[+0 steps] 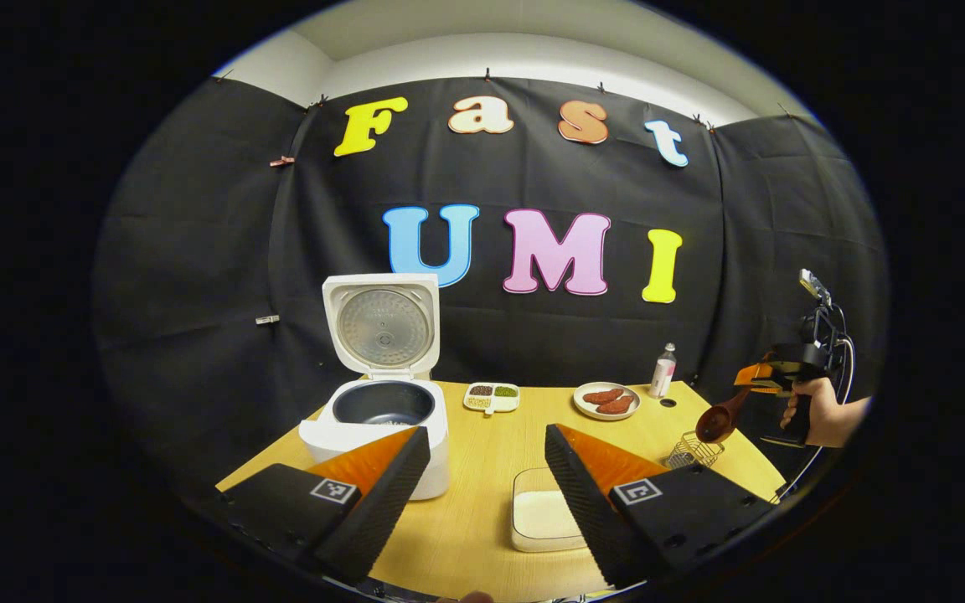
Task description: Close the left gripper, press the button to open the rice cooker; take a wooden spoon from the chopstick holder with the right hand, scoop a spoonful of rice and pour it into the rice cooker, then put the wooden spoon back into the chopstick holder.
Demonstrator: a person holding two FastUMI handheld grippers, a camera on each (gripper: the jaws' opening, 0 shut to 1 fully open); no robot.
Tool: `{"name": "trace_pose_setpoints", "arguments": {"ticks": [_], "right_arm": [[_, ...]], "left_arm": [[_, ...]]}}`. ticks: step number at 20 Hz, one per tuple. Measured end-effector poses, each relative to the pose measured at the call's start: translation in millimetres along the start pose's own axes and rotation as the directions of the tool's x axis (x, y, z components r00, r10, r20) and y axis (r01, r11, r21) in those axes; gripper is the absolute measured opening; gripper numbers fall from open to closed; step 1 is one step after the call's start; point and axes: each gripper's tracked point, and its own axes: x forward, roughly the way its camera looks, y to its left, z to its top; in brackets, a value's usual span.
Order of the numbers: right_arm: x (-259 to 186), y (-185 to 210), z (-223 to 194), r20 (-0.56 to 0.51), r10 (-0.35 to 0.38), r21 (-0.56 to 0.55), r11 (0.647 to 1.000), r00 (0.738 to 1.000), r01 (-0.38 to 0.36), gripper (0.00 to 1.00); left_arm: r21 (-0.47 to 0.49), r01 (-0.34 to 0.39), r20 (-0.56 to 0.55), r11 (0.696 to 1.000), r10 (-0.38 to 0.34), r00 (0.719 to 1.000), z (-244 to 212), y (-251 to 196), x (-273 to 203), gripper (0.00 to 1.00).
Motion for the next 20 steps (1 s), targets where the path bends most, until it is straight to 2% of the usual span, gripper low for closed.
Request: {"name": "trace_pose_setpoints", "arguments": {"ticks": [5, 10, 20], "right_arm": [[-39.5, 34.4, -0.6, 0.024, 0.017, 0.004, 1.000, 1.000, -0.017, 0.16], [-71.3, 77.4, -20.3, 0.012, 0.061, 0.005, 0.998, 0.998, -0.061, 0.16], [-86.7, 151.0, -107.0, -0.085, 0.130, -0.072, 0.988, 0.988, -0.136, 0.16]], "left_arm": [[-0.066, -0.004, -0.009, 0.998, 0.004, 1.000, -14.8, 48.3, -4.6, 0.95], [-0.058, -0.031, -0.025, 0.998, 0.030, 0.999, -32.5, 103.8, -8.4, 0.95], [-0.094, -0.041, -0.066, 0.995, 0.034, 0.997, -62.6, 168.1, -6.4, 0.95]]}}
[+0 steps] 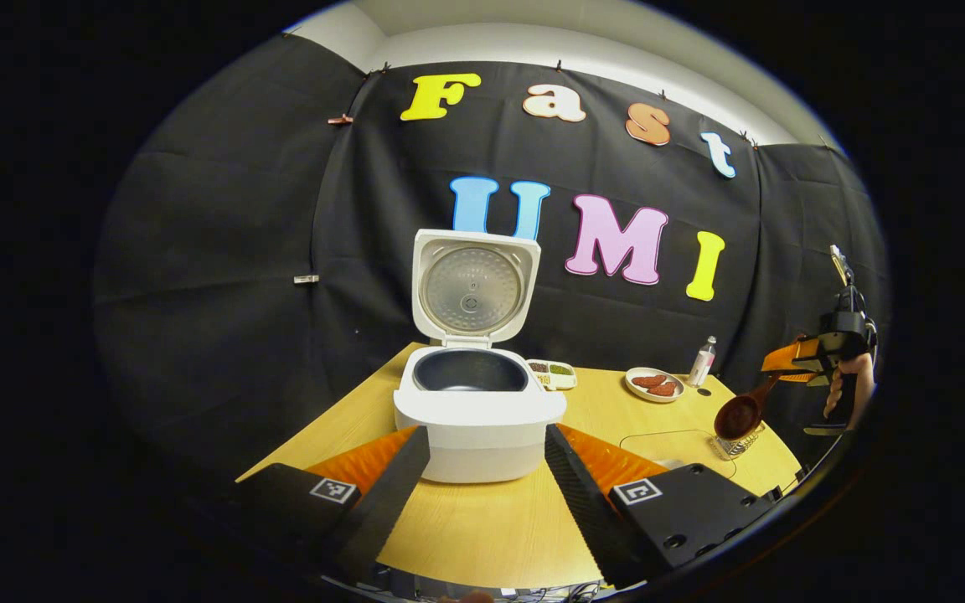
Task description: Close the left gripper, press the button to open the rice cooker; take a wooden spoon from the chopstick holder with the right hand, scoop a spoonful of rice and pour it into the rice cooker, then put the wooden spoon back into the chopstick holder.
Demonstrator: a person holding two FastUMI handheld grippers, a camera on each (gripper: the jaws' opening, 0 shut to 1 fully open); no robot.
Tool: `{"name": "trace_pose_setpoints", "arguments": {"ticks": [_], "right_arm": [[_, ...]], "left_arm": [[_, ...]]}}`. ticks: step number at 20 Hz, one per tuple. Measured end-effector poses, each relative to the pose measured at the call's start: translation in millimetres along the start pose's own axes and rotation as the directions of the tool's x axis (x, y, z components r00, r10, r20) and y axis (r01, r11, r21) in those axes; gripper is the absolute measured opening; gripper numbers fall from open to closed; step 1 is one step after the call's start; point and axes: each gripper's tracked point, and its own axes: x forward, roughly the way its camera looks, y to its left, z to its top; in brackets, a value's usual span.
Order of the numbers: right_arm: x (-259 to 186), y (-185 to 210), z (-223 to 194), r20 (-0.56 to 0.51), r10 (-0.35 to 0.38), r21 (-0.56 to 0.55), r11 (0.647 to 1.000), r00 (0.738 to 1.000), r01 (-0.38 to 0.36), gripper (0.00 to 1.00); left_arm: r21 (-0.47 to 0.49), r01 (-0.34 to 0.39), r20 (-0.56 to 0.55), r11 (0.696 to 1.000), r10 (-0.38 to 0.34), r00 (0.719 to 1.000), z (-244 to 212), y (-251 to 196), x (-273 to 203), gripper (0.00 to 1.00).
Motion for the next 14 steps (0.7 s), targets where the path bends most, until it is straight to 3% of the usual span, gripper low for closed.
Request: {"name": "trace_pose_setpoints", "arguments": {"ticks": [6, 11, 14], "right_arm": [[26.6, 17.8, -57.6, -0.036, -0.006, -0.113, 0.994, 0.999, 0.002, 0.16], [52.2, 8.1, -89.2, -0.032, -0.049, -0.164, 0.986, 0.998, 0.043, 0.16], [61.9, 1.1, -109.5, -0.036, -0.081, -0.208, 0.976, 0.996, 0.072, 0.16]], "left_arm": [[0.021, 0.002, -0.048, 1.000, -0.001, 0.999, -16.9, 27.1, 8.0, 0.95], [-0.011, -0.002, -0.051, 1.000, 0.001, 0.999, -15.7, 43.5, 13.0, 0.95], [0.020, -0.004, -0.065, 1.000, 0.005, 0.998, -26.1, 52.6, 15.0, 0.95]]}}
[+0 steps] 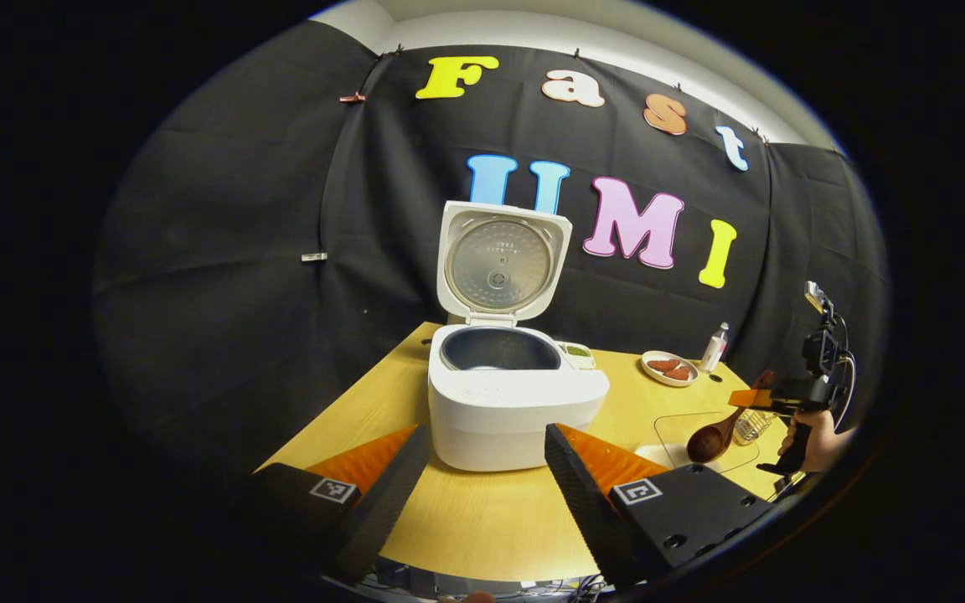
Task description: Close the left gripper, press the button to open the rice cooker; take a wooden spoon from the chopstick holder with the right hand, scoop a spoonful of rice and pour it into the rice cooker, then put the wooden spoon back into the chopstick holder.
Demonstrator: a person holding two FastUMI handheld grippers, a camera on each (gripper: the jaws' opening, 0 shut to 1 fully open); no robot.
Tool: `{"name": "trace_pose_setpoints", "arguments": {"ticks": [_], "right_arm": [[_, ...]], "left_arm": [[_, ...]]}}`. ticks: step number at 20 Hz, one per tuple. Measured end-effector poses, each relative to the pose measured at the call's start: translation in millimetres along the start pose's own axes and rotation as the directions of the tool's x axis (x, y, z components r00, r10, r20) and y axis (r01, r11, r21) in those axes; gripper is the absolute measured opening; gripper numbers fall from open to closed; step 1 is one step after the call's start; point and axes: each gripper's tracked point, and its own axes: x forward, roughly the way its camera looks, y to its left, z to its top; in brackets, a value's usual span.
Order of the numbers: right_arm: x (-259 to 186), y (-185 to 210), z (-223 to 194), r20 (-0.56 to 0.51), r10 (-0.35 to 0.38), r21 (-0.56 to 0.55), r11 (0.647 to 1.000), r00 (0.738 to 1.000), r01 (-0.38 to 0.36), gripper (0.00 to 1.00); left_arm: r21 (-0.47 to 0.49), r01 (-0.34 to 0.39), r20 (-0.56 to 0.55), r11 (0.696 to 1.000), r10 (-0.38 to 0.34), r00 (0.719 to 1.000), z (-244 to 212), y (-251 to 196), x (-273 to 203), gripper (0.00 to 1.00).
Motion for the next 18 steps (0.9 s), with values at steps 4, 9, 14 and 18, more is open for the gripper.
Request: {"name": "trace_pose_setpoints", "arguments": {"ticks": [4, 9, 14, 18], "right_arm": [[-4.9, 18.1, -21.1, -0.024, 0.031, -0.013, 0.999, 0.999, -0.031, 0.16], [-19.3, 44.0, -37.5, -0.065, 0.074, 0.030, 0.997, 0.995, -0.072, 0.16], [-26.6, 51.5, -45.7, -0.149, 0.101, 0.204, 0.977, 0.984, -0.069, 0.16], [-31.1, 50.8, -47.7, -0.197, 0.113, 0.310, 0.950, 0.974, -0.048, 0.16]], "left_arm": [[0.030, -0.004, -0.011, 1.000, 0.004, 1.000, -4.7, 8.5, -2.2, 0.95], [0.013, -0.006, -0.015, 1.000, 0.006, 1.000, -5.8, 6.3, -6.0, 0.95], [0.007, 0.007, -0.005, 1.000, -0.007, 1.000, -6.1, -2.5, -9.9, 0.95], [0.006, 0.007, -0.002, 1.000, -0.007, 1.000, -6.4, -3.8, -12.3, 0.95]]}}
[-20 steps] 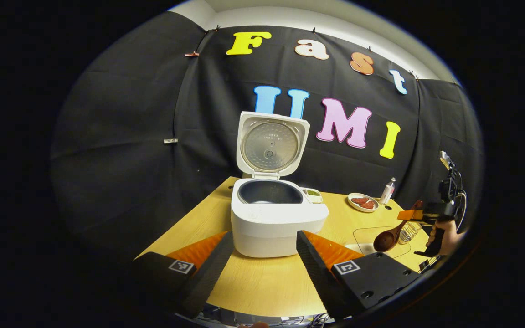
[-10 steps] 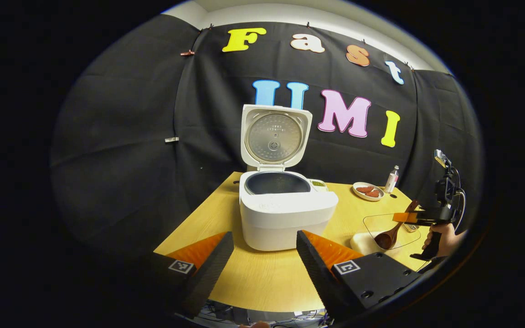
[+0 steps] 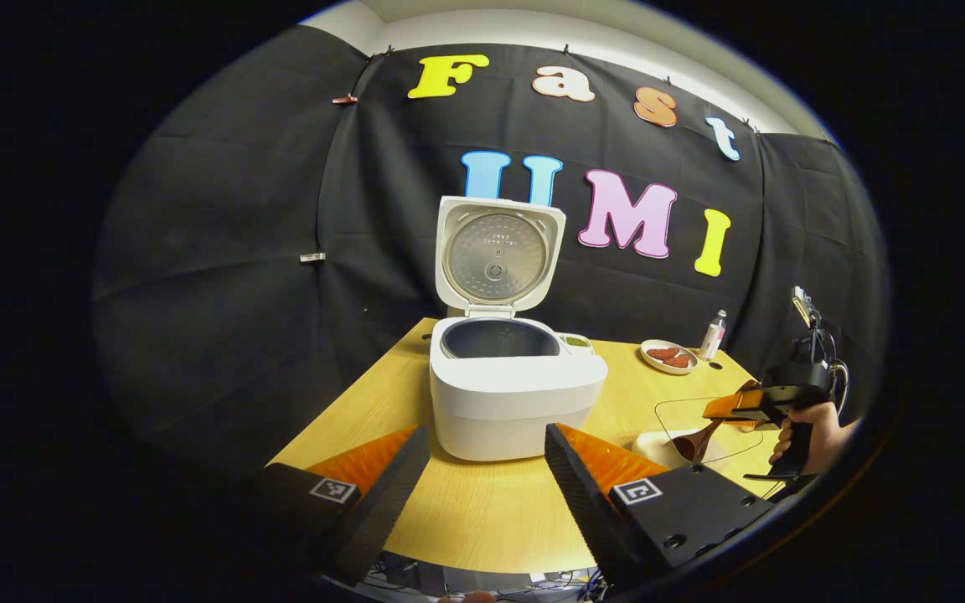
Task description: Close the left gripper, press the button to open the rice cooker; take a wooden spoon from the chopstick holder with the right hand, scoop a spoonful of rice and pour it into the rice cooker, then put the wooden spoon back into the chopstick holder.
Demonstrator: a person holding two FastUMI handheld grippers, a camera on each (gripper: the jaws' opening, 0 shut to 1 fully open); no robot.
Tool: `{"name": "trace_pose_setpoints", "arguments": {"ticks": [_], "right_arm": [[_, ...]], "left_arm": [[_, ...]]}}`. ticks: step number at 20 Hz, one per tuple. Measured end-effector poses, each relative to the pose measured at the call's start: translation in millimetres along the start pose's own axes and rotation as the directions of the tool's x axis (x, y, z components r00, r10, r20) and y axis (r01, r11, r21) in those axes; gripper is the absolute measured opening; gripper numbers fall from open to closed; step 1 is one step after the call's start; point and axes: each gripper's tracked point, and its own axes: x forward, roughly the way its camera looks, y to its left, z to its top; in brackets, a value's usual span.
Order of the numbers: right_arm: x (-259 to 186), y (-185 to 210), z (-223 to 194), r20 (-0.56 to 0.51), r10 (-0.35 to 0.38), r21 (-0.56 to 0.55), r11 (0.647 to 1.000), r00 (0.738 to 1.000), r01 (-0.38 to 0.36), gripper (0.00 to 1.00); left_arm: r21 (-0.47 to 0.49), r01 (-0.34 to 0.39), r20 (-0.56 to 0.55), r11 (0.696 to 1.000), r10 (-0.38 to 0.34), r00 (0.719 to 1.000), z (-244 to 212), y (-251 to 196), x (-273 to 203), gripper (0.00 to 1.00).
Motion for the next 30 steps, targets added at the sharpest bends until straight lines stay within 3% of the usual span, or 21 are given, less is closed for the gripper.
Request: {"name": "trace_pose_setpoints", "arguments": {"ticks": [6, 9, 19, 30], "right_arm": [[-10.6, -14.9, 2.8, -0.072, 0.004, 0.192, 0.981, 0.997, 0.010, 0.16], [-16.6, -22.0, 10.7, -0.083, 0.017, 0.304, 0.953, 0.996, 0.009, 0.16], [-39.5, -36.2, 56.6, -0.038, 0.063, 0.520, 0.854, 0.997, -0.034, 0.16], [-53.7, 22.5, 110.4, 0.016, 0.213, 0.651, 0.740, 0.977, -0.172, 0.16]], "left_arm": [[-0.005, -0.014, 0.002, 1.000, 0.014, 1.000, 1.1, -0.2, -4.2, 0.95], [0.013, -0.020, -0.001, 1.000, 0.020, 1.000, -0.1, -1.0, -4.1, 0.95], [0.006, 0.010, -0.005, 1.000, -0.010, 1.000, 1.4, -14.5, -6.3, 0.95], [-0.003, 0.023, -0.010, 1.000, -0.023, 1.000, -1.8, -18.8, -10.9, 0.95]]}}
